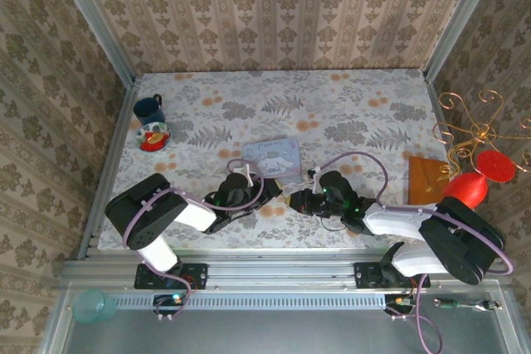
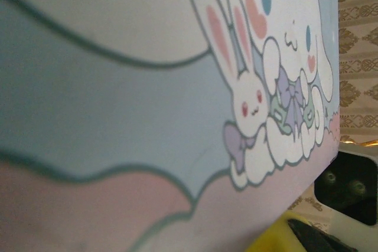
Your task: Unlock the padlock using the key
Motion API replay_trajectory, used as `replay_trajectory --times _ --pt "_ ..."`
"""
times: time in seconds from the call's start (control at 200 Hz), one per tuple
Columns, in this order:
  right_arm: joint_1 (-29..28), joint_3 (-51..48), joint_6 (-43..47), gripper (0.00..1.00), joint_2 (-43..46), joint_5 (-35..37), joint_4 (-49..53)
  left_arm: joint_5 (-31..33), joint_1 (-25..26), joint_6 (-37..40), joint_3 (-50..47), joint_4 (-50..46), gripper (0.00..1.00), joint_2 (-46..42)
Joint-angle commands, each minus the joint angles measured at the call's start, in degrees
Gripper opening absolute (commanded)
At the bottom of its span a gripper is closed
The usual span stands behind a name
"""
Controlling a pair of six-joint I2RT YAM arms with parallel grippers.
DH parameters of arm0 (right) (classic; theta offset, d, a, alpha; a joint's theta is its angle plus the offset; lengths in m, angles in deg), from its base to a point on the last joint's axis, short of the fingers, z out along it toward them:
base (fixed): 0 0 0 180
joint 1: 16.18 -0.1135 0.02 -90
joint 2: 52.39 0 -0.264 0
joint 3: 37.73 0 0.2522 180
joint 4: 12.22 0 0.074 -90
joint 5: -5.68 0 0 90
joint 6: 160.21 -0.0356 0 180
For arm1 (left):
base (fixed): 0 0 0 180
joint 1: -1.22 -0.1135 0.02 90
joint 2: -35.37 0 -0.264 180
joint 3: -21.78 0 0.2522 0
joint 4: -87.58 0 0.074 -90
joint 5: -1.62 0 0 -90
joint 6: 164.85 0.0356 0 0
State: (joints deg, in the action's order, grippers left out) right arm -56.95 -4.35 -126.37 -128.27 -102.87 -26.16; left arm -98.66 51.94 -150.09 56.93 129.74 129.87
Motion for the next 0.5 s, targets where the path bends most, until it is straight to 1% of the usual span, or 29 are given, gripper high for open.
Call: replay_trajectory --times 0.0,0.315,0.495 --pt "0.7 -1.2 -1.5 0.00 -0.8 -2.8 -1.4 -2.4 0.7 -3.2 0.4 2.1 0.01 0.6" --pt "4.5 -2.2 -3.6 0.00 0.6 -6.8 -3.4 -2.2 0.7 -3.2 0.2 2.1 0.00 0.5" --pt "5.0 -1.7 -5.0 0.00 -0.1 -9.4 -4.7 -2.2 0.9 -2.8 0.3 2.8 0.00 0.1"
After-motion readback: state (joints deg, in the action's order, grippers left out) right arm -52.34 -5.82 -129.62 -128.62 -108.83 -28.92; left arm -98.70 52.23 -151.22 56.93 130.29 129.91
